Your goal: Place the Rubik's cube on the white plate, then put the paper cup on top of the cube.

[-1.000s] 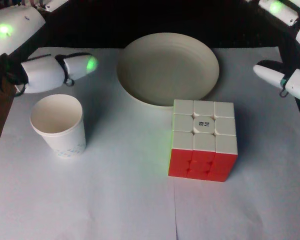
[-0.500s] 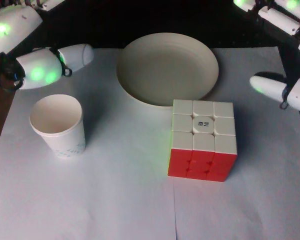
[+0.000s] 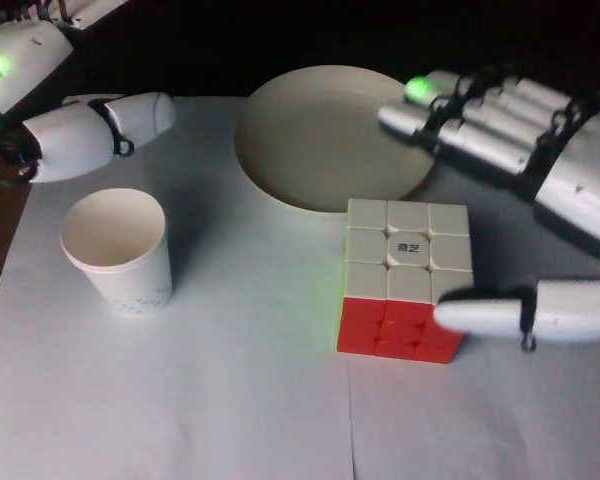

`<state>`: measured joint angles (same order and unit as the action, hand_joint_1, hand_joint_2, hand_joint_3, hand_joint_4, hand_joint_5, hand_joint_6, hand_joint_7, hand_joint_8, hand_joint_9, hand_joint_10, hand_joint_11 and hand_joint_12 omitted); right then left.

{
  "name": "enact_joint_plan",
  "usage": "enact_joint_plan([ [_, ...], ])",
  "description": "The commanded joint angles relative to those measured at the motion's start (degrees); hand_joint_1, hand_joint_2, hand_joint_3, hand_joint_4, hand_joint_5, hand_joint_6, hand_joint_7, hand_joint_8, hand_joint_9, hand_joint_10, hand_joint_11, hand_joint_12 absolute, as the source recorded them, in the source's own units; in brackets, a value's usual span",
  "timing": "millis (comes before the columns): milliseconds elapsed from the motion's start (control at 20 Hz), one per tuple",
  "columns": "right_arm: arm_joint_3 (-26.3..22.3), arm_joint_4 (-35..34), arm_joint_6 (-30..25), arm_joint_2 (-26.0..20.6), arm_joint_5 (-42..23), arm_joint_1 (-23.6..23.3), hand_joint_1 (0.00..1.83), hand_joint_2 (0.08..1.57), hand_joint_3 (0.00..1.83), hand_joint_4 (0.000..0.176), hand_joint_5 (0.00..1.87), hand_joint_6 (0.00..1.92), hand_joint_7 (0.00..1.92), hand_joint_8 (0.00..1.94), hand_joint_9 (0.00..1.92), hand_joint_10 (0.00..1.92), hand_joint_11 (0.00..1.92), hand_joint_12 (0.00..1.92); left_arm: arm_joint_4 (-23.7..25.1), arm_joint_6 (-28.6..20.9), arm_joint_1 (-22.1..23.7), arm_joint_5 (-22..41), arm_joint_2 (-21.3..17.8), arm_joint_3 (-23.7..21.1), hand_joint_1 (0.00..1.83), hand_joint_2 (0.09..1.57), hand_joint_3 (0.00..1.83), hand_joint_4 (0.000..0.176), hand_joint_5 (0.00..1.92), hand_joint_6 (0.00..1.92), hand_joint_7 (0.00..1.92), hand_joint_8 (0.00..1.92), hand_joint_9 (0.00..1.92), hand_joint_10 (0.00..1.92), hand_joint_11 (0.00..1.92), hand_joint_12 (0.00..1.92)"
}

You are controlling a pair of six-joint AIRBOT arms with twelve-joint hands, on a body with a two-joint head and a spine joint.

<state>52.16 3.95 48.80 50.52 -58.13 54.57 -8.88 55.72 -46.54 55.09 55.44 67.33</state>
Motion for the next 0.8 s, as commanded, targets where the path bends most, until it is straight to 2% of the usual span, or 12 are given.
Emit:
enact_joint_plan([
  [0,0.4,-0.8,-0.6,0.6,-7.0,-0.3,0.55,1.04,0.0,0.039,0.0,0.0,0.0,0.0,0.0,0.0,0.0,0.68,-0.4,-0.2,0.5,7.3,-0.3,0.2,0.33,1.34,0.0,0.071,0.1,0.0,0.03,0.0,0.0,0.0,0.0,0.35],
  [50,2.0,-0.7,-3.1,2.9,-6.9,0.0,0.58,1.02,0.0,0.043,0.0,0.0,0.0,0.0,0.0,0.0,0.0,0.92,-0.5,-0.2,0.5,7.3,-0.3,0.2,0.32,1.34,0.0,0.073,0.1,0.0,0.03,0.0,0.0,0.0,0.0,0.24],
  [150,2.5,-0.7,-3.4,3.9,-6.4,0.1,0.62,1.02,0.0,0.04,0.0,0.0,0.0,0.0,0.01,0.0,0.0,0.95,-0.6,-0.2,0.5,7.3,-0.2,0.2,0.31,1.34,0.0,0.073,0.1,0.0,0.03,0.0,0.0,0.0,0.0,0.23],
  [250,3.2,-0.7,-3.4,5.4,-5.1,0.2,0.56,1.0,0.0,0.074,0.0,0.0,0.0,0.0,0.03,0.01,0.0,0.8,-0.6,-0.2,0.5,7.3,-0.2,0.2,0.31,1.34,0.0,0.089,0.09,0.0,0.02,0.0,0.0,0.0,0.0,0.25],
  [300,3.6,-0.9,-3.4,6.3,-4.3,0.2,0.57,1.0,0.0,0.069,0.0,0.0,0.0,0.0,0.01,0.0,0.0,0.75,-0.6,-0.2,0.5,7.3,-0.2,0.2,0.3,1.35,0.0,0.084,0.09,0.0,0.02,0.0,0.0,0.0,0.0,0.27],
  [400,4.5,-1.5,-3.4,7.6,-2.6,0.2,0.64,0.99,0.0,0.077,0.0,0.0,0.0,0.0,0.0,0.0,0.0,0.76,-0.7,-0.2,0.5,7.3,-0.2,0.2,0.33,1.34,0.0,0.094,0.09,0.0,0.01,0.0,0.0,0.0,0.0,0.36],
  [500,5.2,-2.1,-3.4,8.4,-1.5,0.2,0.73,1.0,0.0,0.066,0.0,0.0,0.0,0.0,0.0,0.0,0.0,0.67,-0.8,-0.2,0.5,7.3,-0.2,0.2,0.34,1.34,0.0,0.098,0.09,0.0,0.01,0.0,0.0,0.0,0.0,0.4],
  [550,5.7,-2.5,-3.4,8.9,-0.9,0.2,0.83,1.01,0.0,0.048,0.0,0.0,0.0,0.0,0.03,0.01,0.0,0.72,-0.8,-0.2,0.5,7.3,-0.2,0.2,0.34,1.34,0.0,0.086,0.1,0.0,0.01,0.0,0.0,0.0,0.0,0.43],
  [600,6.1,-2.7,-3.4,9.4,-0.6,0.2,0.84,1.02,0.0,0.034,0.0,0.0,0.03,0.0,0.08,0.05,0.0,1.0,-0.8,-0.2,0.5,7.3,-0.2,0.2,0.35,1.34,0.0,0.068,0.12,0.0,0.03,0.0,0.0,0.0,0.0,0.49],
  [650,6.3,-2.9,-3.4,9.6,-0.5,0.2,0.79,1.07,0.01,0.008,0.04,0.02,0.18,0.05,0.23,0.15,0.0,1.32,-0.8,-0.2,0.5,7.4,-0.1,0.2,0.35,1.35,0.0,0.075,0.12,0.0,0.03,0.0,0.0,0.0,0.0,0.49],
  [700,6.5,-3.1,-3.4,9.9,-0.4,0.2,0.77,1.11,0.0,0.012,0.09,0.02,0.29,0.05,0.14,0.56,0.0,1.43,-0.8,-0.2,0.5,7.4,-0.1,0.2,0.34,1.35,0.0,0.08,0.11,0.0,0.03,0.0,0.0,0.0,0.0,0.46],
  [750,6.6,-3.2,-3.4,10.1,-0.4,0.2,0.81,1.16,0.0,0.0,0.17,0.11,0.3,0.39,0.2,1.02,0.02,1.6,-0.8,-0.2,0.5,7.4,-0.1,0.2,0.37,1.35,0.0,0.09,0.11,0.0,0.03,0.0,0.01,0.0,0.0,0.66],
])
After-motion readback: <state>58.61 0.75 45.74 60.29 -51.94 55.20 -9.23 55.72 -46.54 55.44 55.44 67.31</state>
